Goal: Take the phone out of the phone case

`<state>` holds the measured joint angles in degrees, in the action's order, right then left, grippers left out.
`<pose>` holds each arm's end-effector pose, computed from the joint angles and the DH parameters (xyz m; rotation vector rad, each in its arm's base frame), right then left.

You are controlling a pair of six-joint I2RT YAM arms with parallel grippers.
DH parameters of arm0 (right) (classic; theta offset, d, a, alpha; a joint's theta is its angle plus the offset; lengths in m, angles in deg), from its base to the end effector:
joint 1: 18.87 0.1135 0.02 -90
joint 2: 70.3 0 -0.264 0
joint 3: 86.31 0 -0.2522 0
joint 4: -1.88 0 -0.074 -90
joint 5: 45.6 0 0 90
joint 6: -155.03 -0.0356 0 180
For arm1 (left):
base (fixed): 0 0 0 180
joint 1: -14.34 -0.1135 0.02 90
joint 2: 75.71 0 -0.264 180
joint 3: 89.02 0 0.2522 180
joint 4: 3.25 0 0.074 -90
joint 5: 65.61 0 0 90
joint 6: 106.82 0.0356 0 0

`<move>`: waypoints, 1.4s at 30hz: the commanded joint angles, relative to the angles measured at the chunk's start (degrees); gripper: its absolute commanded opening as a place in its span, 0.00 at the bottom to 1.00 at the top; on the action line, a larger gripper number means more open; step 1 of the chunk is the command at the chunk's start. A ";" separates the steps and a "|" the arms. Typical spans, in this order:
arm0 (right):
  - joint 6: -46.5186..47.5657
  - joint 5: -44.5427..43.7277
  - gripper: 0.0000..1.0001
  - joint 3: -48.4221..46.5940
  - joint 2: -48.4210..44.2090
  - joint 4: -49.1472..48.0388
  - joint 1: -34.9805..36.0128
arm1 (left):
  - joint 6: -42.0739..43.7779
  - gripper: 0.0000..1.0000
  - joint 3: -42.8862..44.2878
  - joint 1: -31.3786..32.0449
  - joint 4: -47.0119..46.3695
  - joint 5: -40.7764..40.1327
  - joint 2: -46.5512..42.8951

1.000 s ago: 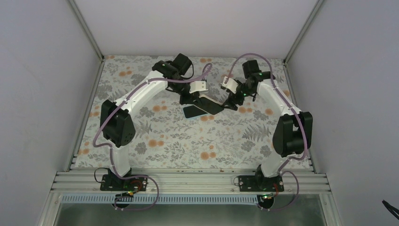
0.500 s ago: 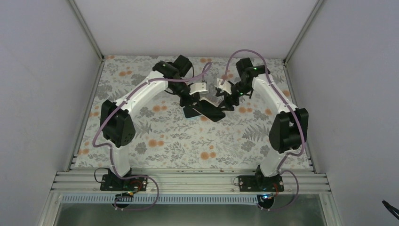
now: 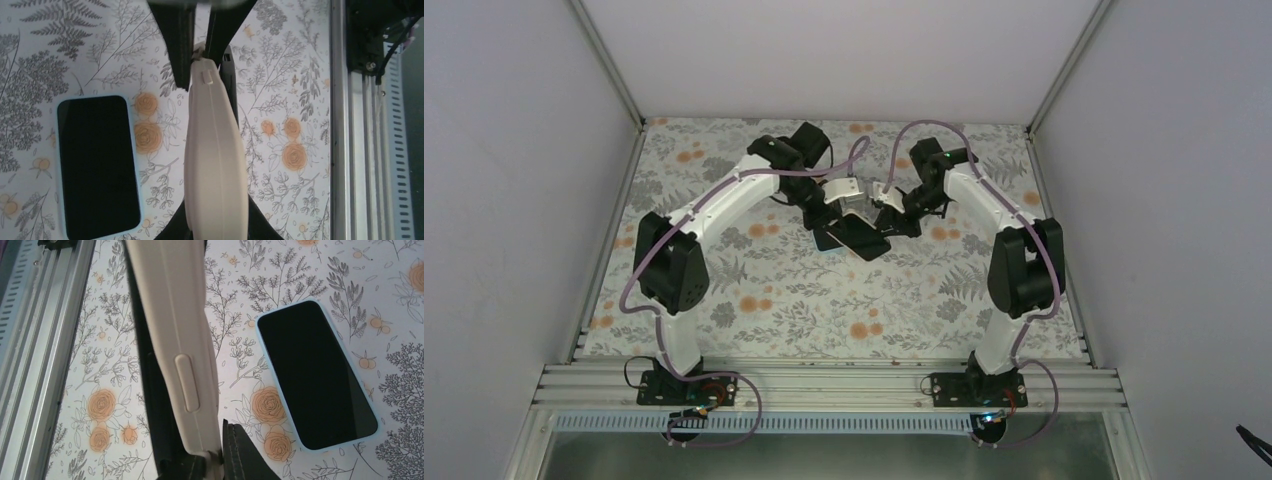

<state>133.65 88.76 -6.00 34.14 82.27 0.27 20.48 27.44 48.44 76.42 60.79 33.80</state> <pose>0.3183 0.1368 0.2492 -1.8312 1.8395 0.9148 0.3103 -0.2356 0.2948 1.6828 2.1110 -0.8747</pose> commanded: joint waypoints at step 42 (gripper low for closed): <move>-71.73 15.07 0.03 -16.99 9.13 -37.57 -13.49 | -3.77 0.91 -29.04 8.72 -76.58 -39.49 -13.35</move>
<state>70.41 101.61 -23.66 46.05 53.61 -14.44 17.24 0.95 56.25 13.28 26.70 18.39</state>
